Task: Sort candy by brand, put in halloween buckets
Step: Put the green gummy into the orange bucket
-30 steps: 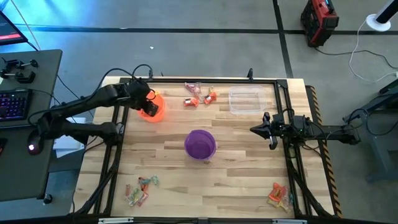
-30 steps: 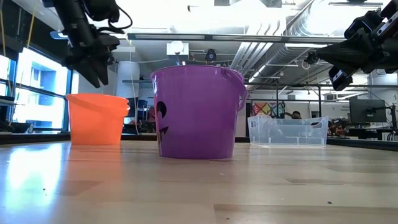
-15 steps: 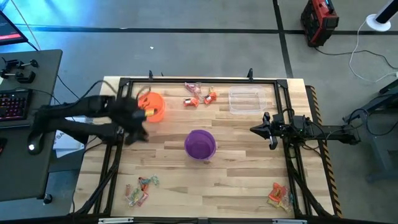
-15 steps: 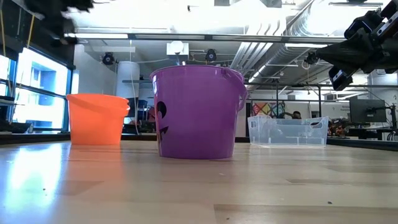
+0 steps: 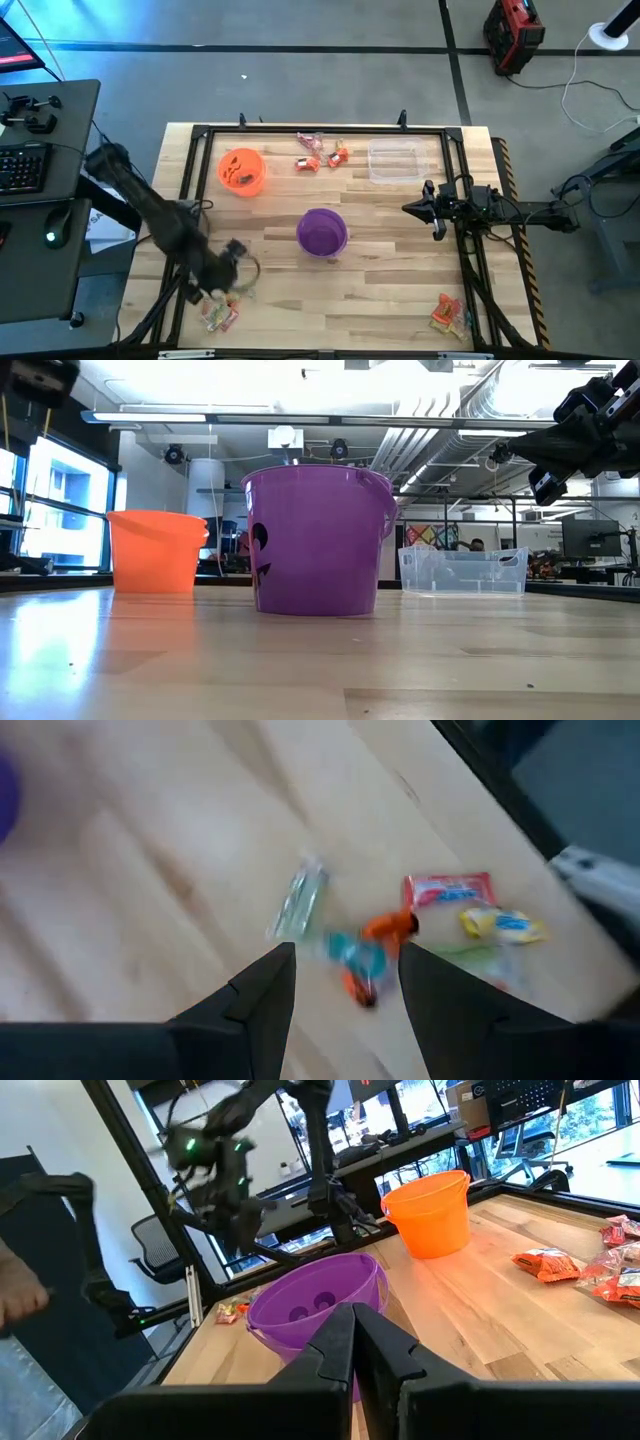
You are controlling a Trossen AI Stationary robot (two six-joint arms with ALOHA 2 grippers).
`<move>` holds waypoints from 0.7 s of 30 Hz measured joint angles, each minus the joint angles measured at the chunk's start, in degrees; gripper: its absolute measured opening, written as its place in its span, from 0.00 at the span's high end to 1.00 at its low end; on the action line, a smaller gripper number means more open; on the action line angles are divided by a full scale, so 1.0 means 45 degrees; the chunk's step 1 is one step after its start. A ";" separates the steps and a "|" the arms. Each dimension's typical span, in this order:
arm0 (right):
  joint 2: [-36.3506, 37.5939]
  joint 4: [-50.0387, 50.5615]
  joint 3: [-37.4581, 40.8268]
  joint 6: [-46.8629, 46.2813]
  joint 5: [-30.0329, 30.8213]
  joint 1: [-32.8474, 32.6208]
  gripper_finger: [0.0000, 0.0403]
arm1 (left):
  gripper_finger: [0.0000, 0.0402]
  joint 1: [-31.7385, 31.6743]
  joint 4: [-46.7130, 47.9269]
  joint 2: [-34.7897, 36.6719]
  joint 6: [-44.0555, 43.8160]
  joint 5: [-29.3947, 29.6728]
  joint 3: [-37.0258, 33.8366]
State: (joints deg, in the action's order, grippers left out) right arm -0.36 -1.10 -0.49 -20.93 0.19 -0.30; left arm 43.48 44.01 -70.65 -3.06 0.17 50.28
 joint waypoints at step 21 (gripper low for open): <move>0.0005 -0.0002 0.0000 0.0000 0.0000 -0.0003 1.00 | 0.58 0.0280 -0.3127 -0.4953 0.2045 0.1224 0.0005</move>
State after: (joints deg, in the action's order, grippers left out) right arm -0.34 -1.12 -0.49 -20.93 0.19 -0.31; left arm 44.73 29.94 -92.94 6.14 5.68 50.30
